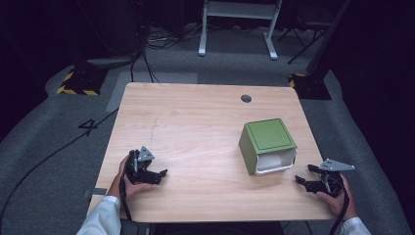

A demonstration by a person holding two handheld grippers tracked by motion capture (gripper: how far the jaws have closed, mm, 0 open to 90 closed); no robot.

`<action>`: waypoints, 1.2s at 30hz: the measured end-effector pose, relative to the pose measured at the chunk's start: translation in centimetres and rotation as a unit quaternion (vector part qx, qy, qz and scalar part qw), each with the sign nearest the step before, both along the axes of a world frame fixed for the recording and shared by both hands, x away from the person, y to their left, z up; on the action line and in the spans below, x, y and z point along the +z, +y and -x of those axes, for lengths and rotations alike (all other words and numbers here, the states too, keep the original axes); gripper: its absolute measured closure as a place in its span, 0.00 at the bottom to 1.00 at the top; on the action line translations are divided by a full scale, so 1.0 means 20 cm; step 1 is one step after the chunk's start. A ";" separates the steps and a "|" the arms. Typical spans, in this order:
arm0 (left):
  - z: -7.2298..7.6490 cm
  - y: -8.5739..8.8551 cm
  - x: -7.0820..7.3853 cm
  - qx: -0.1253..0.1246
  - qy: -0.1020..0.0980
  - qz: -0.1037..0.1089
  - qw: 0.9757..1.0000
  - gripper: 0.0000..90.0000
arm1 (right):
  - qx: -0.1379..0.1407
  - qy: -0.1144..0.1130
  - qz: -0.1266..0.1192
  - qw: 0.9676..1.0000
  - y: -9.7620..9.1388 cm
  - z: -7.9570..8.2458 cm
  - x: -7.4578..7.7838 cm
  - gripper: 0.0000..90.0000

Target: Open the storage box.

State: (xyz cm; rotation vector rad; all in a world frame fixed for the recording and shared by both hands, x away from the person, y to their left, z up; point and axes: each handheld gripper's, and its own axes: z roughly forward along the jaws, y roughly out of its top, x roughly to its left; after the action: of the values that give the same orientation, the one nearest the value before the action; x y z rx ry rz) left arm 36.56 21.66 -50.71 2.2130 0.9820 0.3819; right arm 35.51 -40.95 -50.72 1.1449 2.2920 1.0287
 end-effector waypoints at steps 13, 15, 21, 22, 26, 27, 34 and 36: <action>0.00 -0.02 0.00 -0.014 0.001 0.001 1.000 0.10 | 0.016 -0.019 0.008 1.000 0.01 0.03 0.01 0.22; 0.00 -0.02 0.00 -0.012 0.001 0.002 1.000 0.10 | 0.029 -0.015 0.005 0.999 0.01 0.05 0.03 0.21; 0.01 -0.02 0.00 -0.016 0.001 0.001 1.000 0.10 | 0.067 -0.031 -0.023 0.997 0.04 0.10 0.13 0.24; 0.01 -0.02 0.00 -0.015 0.001 0.001 1.000 0.10 | 0.075 -0.031 -0.025 0.996 0.05 0.11 0.14 0.25; 0.01 -0.02 0.00 -0.015 0.001 0.001 1.000 0.10 | 0.103 -0.034 -0.024 0.994 0.10 0.14 0.20 0.28; 0.01 -0.02 0.00 -0.015 0.002 0.001 1.000 0.10 | 0.108 -0.036 -0.026 0.993 0.11 0.14 0.21 0.28; 0.02 -0.02 0.00 -0.010 0.002 0.002 1.000 0.10 | 0.144 -0.037 -0.031 0.988 0.20 0.14 0.27 0.29; 0.02 -0.02 0.00 -0.010 0.002 0.002 1.000 0.10 | 0.149 -0.038 -0.029 0.988 0.21 0.14 0.27 0.30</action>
State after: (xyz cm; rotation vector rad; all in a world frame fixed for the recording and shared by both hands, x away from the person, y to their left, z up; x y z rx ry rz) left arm 36.25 21.24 -50.74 2.2187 0.9608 0.3661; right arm 32.72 -36.67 -45.26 0.7824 2.4333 1.2310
